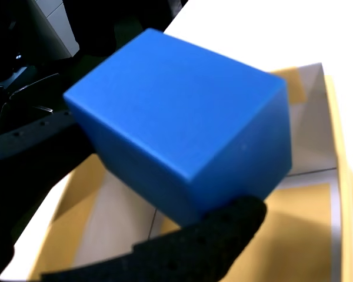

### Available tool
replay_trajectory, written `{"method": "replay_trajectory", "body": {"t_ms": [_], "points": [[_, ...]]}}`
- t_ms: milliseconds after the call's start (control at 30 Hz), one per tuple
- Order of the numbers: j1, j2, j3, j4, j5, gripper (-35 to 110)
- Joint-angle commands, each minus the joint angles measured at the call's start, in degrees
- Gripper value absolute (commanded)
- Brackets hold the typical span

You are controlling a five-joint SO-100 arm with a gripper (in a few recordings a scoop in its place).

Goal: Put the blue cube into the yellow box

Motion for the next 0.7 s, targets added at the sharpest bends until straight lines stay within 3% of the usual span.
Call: {"method": "replay_trajectory", "body": {"t_ms": [0, 667], "points": [[-0.53, 1.14, -1.05, -2.29, -0.35, 31], [-0.44, 1.05, -2.02, -4.31, -2.55, 41]]}}
